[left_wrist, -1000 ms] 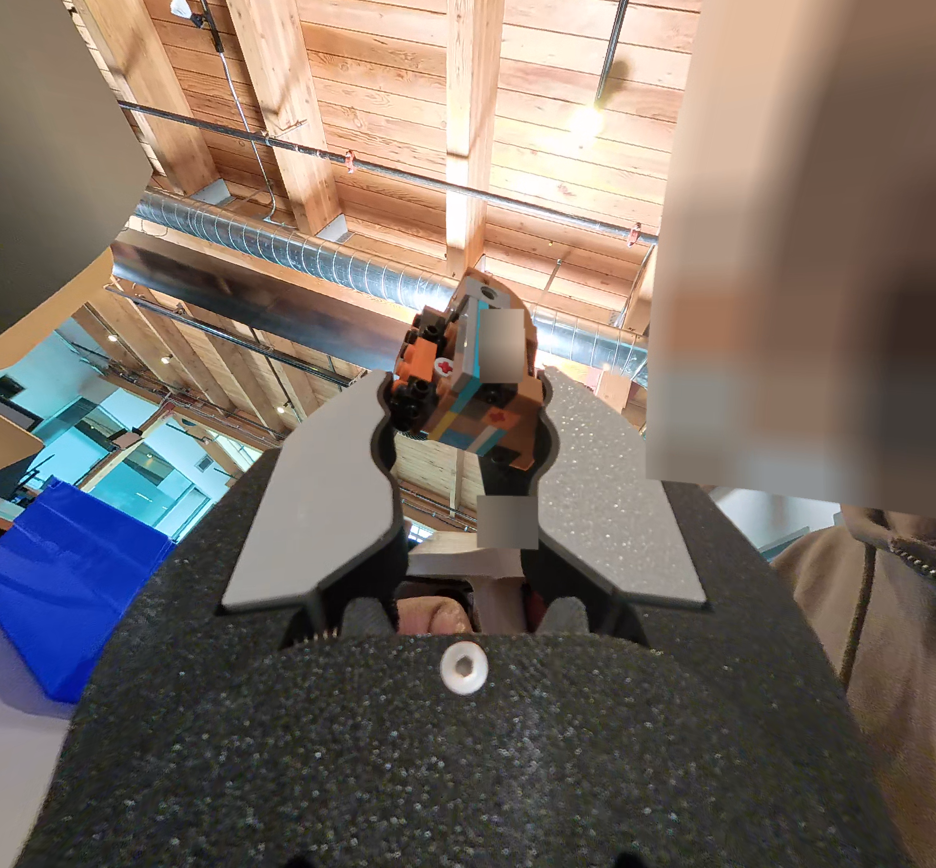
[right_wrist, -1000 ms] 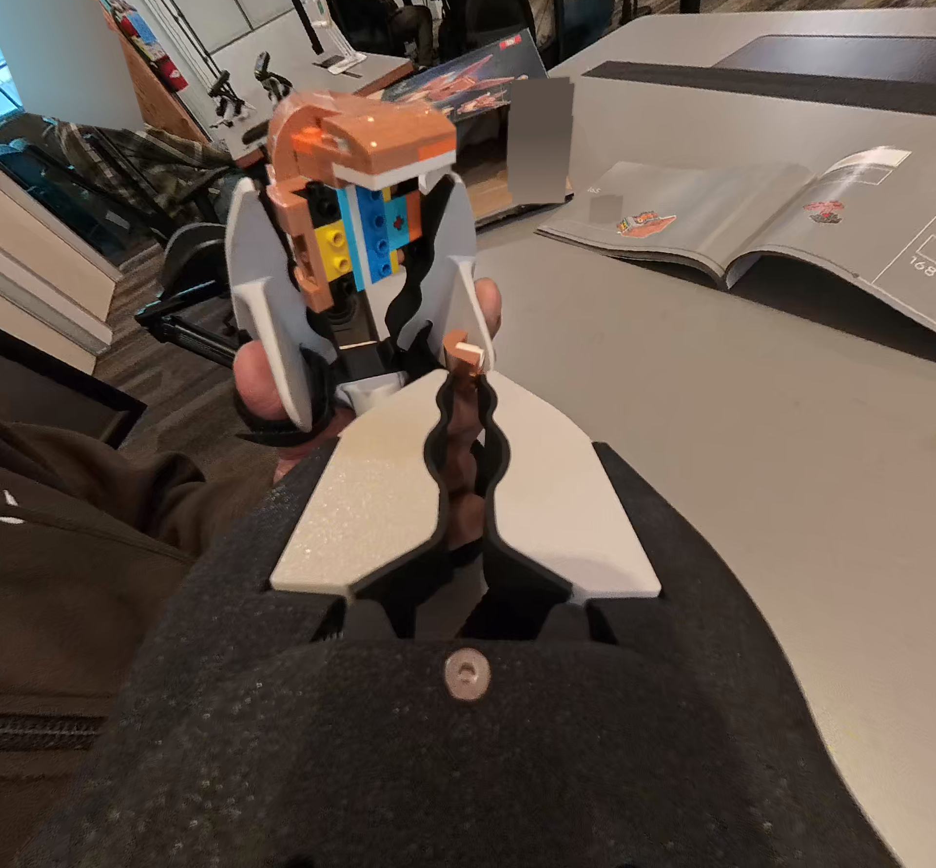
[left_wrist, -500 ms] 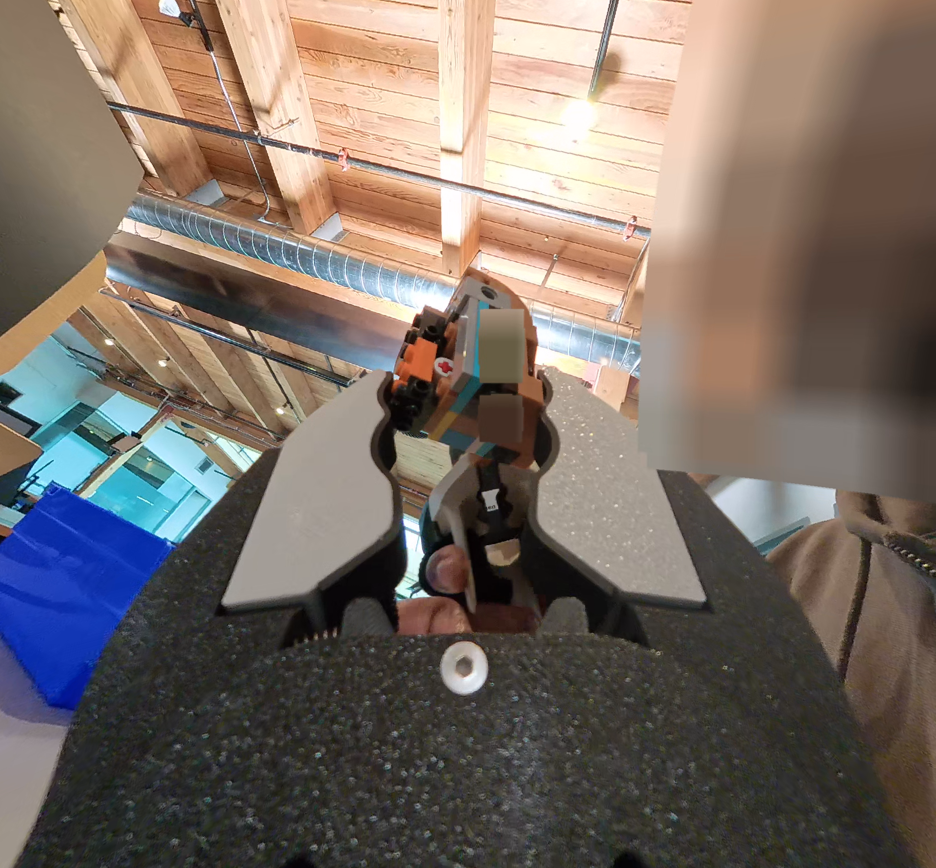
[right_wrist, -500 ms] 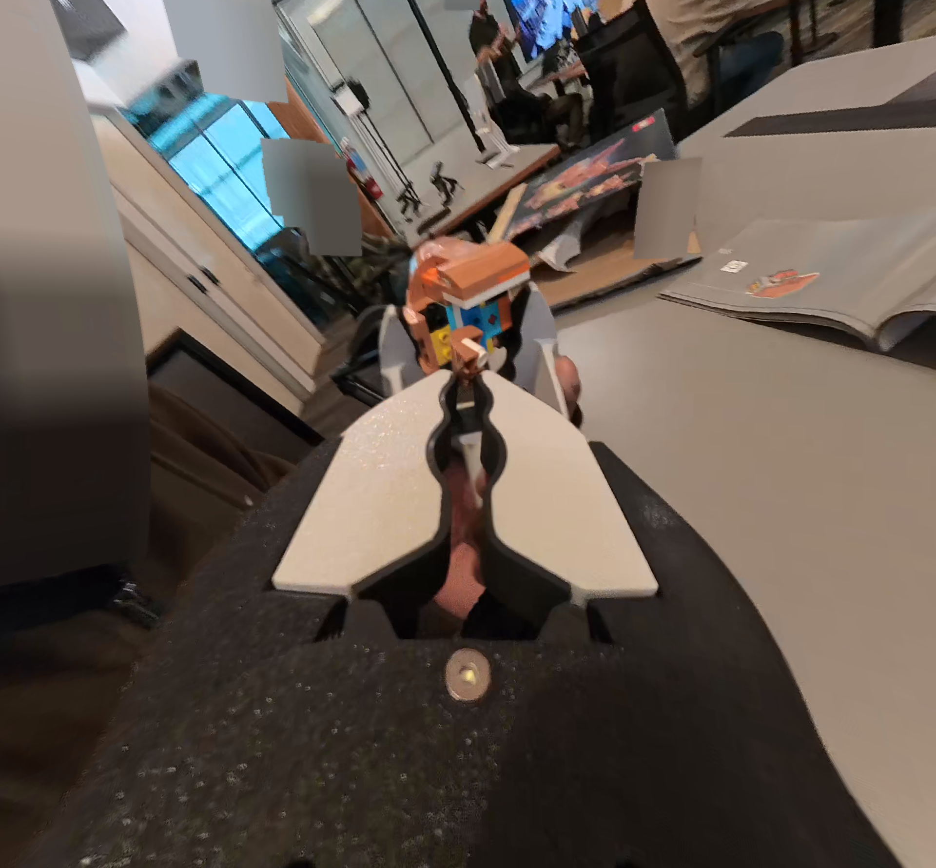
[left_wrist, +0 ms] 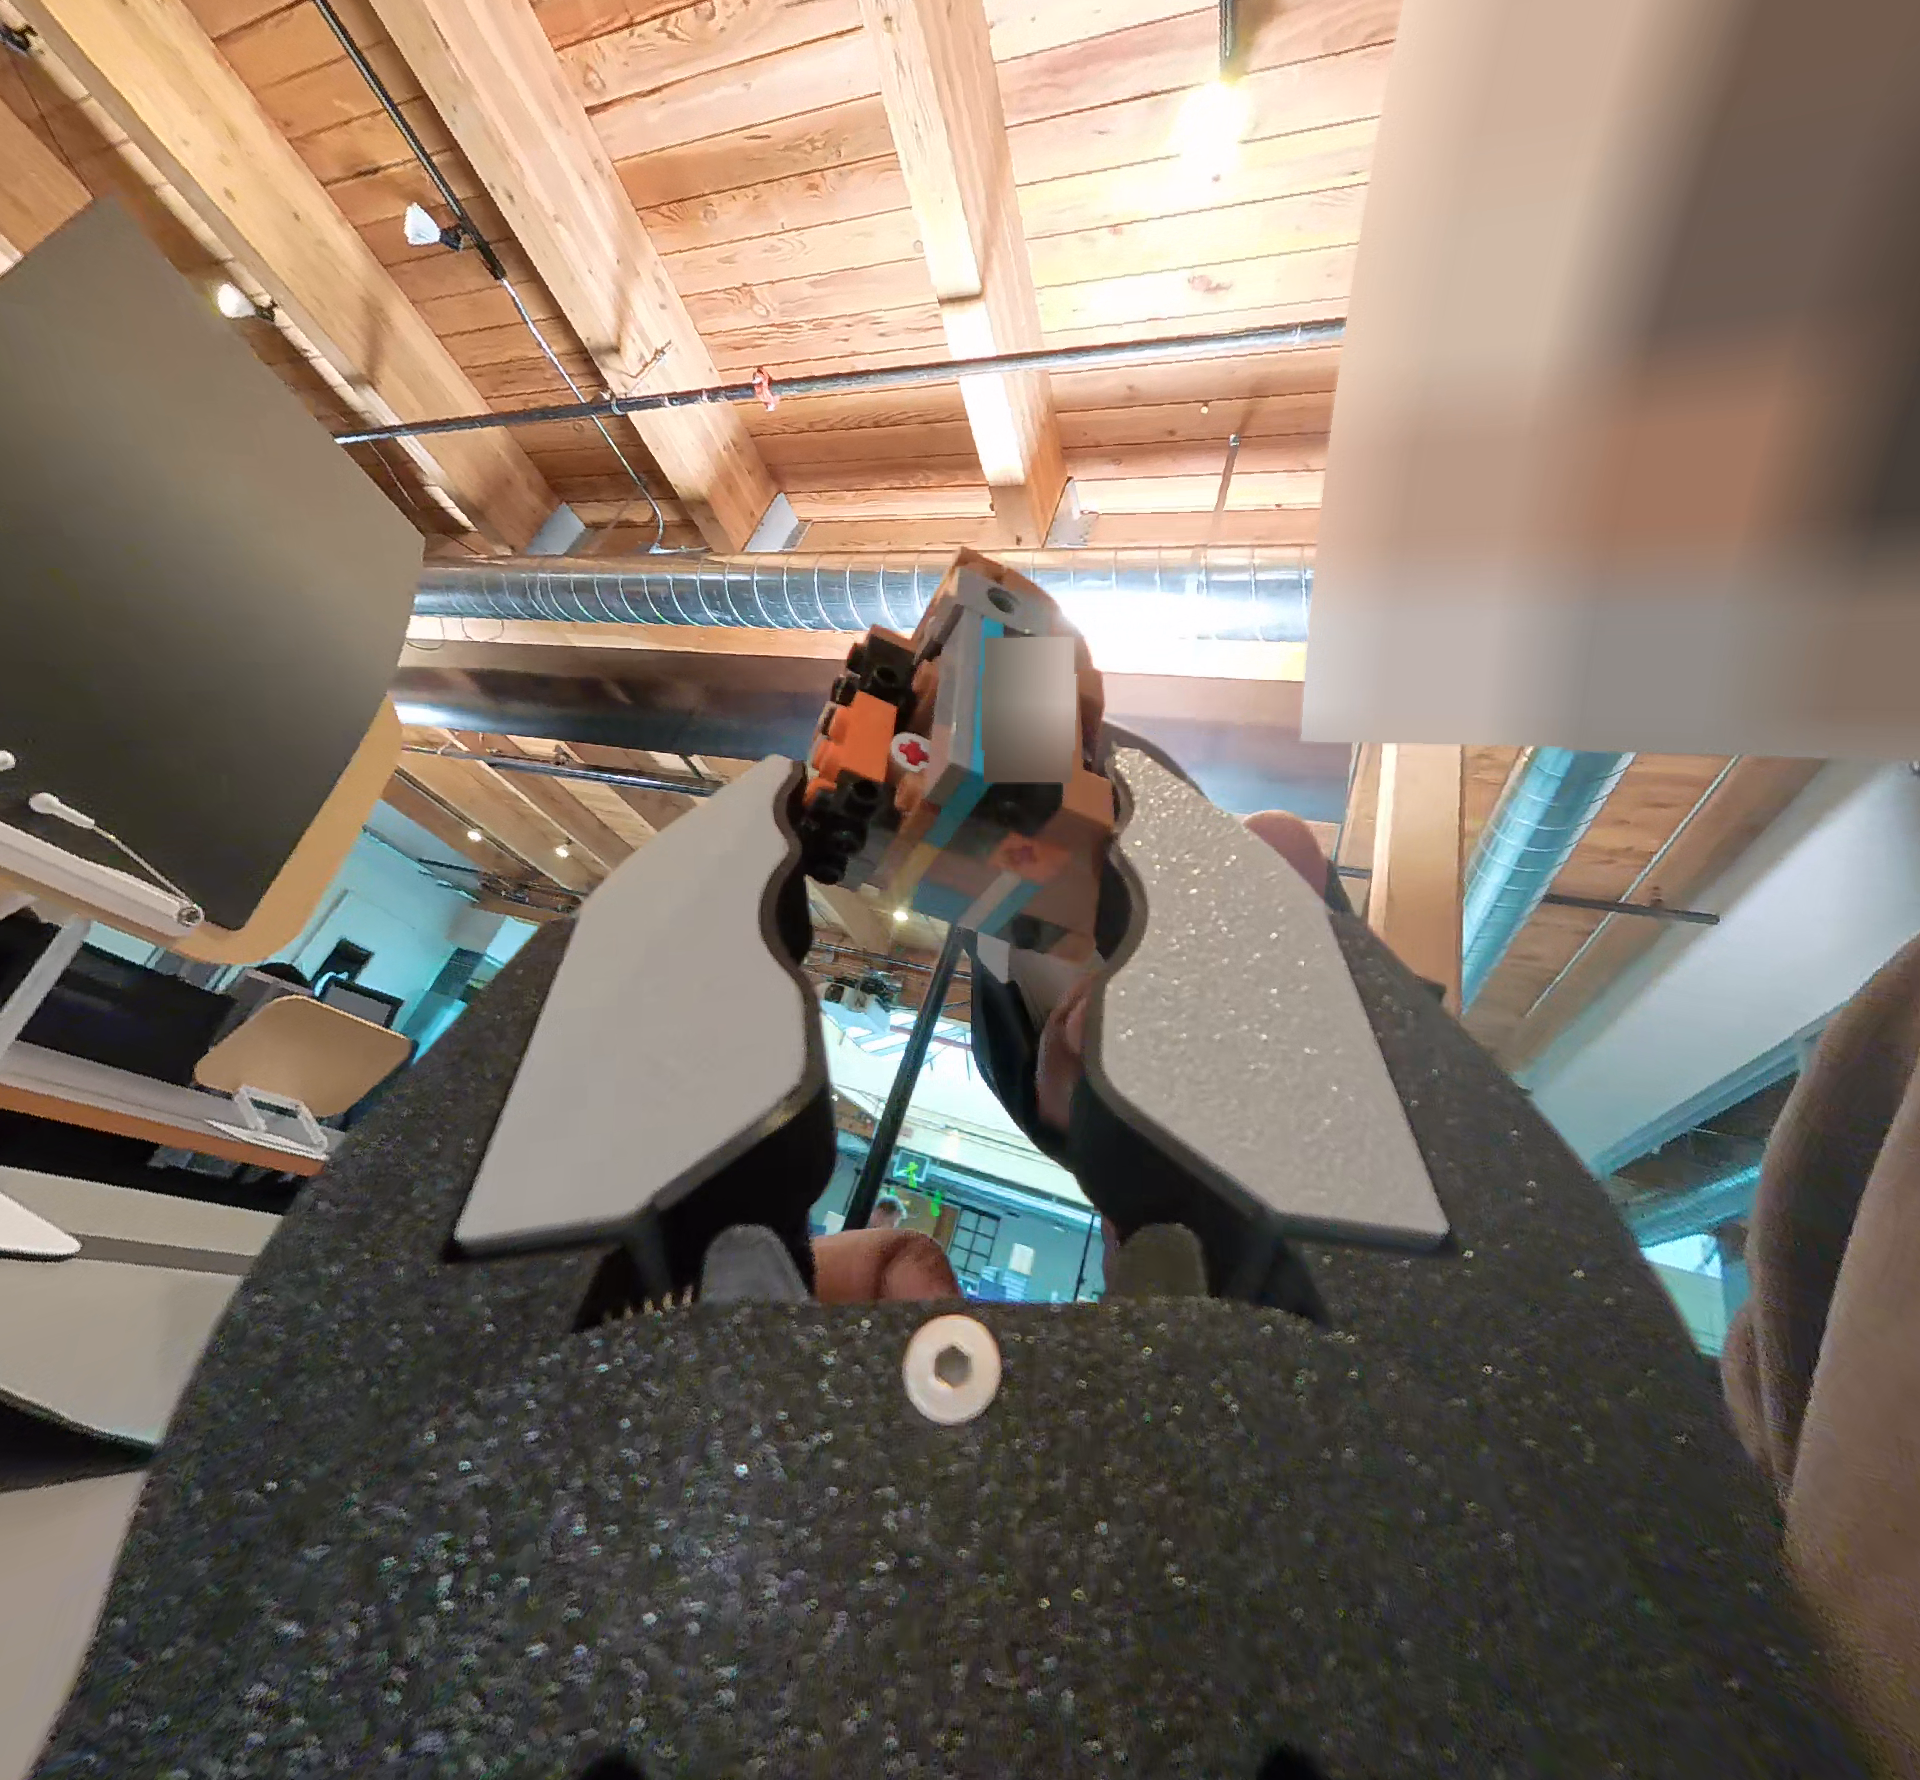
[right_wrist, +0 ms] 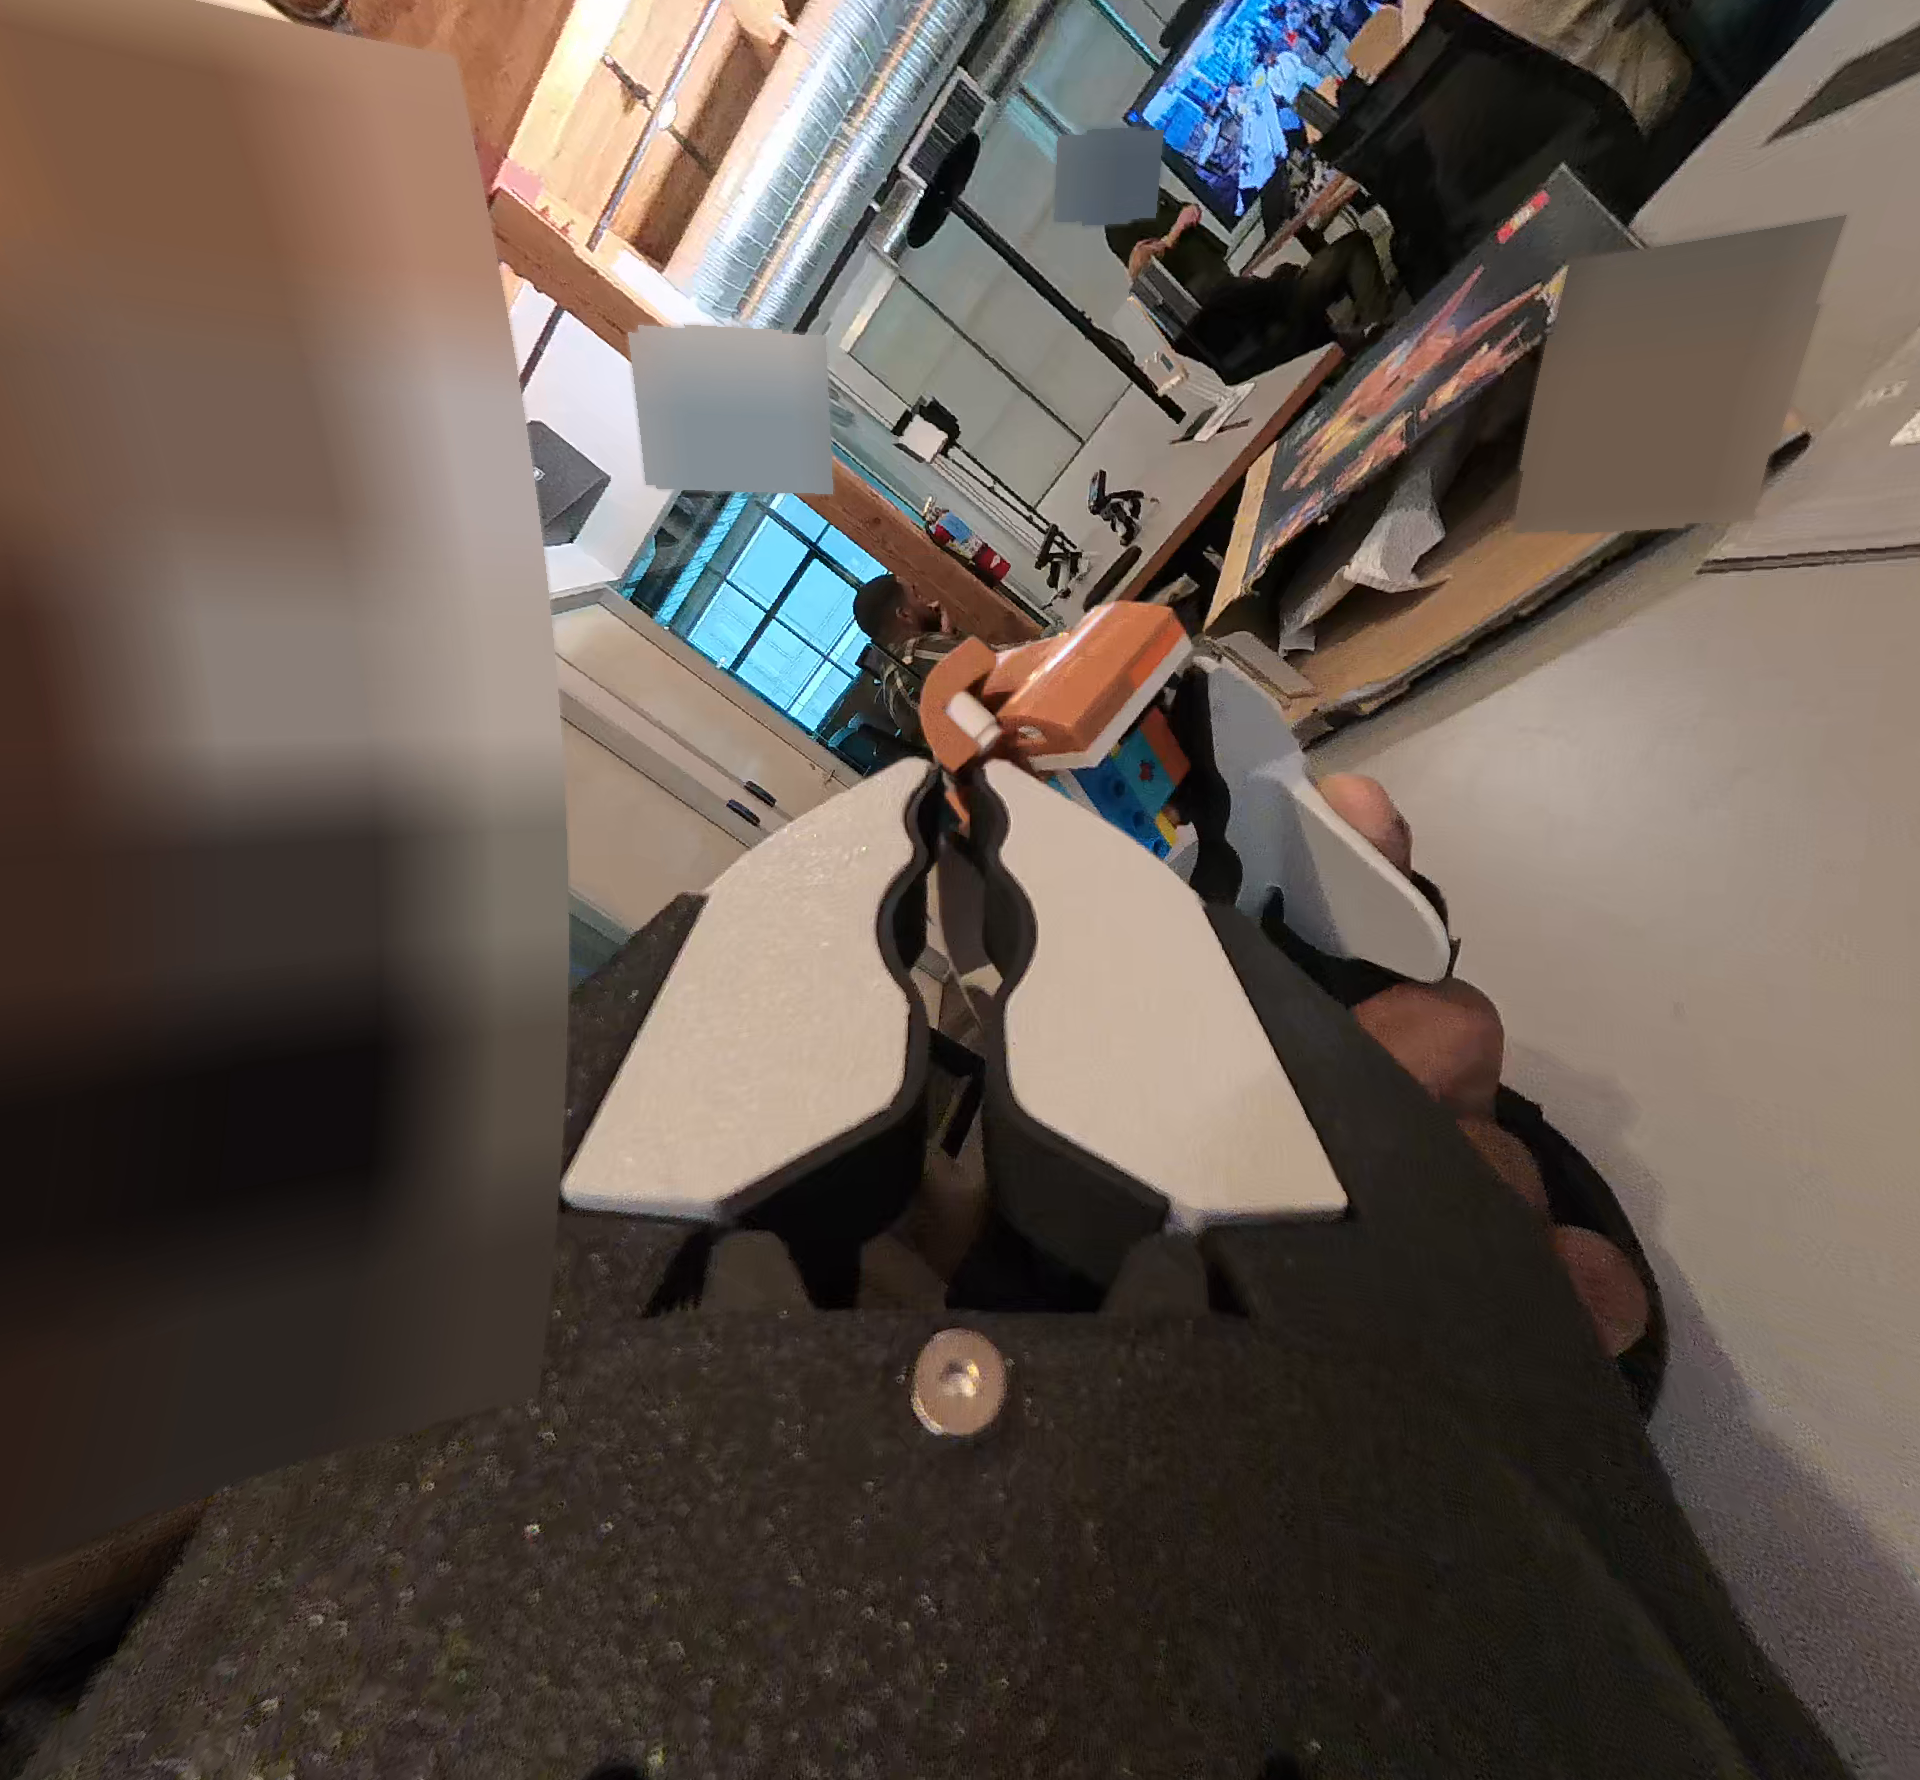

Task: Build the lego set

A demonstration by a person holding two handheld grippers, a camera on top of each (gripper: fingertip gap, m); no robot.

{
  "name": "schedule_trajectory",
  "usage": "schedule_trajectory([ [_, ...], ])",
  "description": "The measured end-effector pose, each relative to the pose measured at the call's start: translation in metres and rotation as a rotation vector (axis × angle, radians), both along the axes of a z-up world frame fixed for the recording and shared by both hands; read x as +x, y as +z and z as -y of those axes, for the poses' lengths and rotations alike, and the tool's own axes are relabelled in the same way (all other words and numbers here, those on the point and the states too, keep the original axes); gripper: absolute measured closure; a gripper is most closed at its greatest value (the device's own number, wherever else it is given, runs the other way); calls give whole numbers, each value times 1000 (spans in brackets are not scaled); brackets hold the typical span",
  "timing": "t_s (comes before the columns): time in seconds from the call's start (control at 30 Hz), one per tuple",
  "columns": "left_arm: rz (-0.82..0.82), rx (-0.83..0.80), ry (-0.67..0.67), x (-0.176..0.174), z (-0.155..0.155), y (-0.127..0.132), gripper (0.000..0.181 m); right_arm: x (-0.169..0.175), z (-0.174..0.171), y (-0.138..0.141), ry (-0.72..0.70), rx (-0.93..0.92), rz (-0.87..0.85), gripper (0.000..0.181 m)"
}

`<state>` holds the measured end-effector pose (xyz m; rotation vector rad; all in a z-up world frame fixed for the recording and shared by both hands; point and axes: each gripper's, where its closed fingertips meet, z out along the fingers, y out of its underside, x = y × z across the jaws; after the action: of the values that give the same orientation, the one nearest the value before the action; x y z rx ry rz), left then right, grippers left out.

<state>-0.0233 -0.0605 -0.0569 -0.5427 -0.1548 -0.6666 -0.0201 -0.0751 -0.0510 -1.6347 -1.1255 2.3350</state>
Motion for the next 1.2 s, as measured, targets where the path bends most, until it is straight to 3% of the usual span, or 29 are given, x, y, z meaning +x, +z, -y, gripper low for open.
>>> schedule_trajectory([
  [0.43,72,47,-65,-7,4,-1,128,-4,7,-1,-24,71,66,176],
  [1.2,180,132,-220,-15,10,-3,128,-8,13,-14,-108,553,139,172],
])
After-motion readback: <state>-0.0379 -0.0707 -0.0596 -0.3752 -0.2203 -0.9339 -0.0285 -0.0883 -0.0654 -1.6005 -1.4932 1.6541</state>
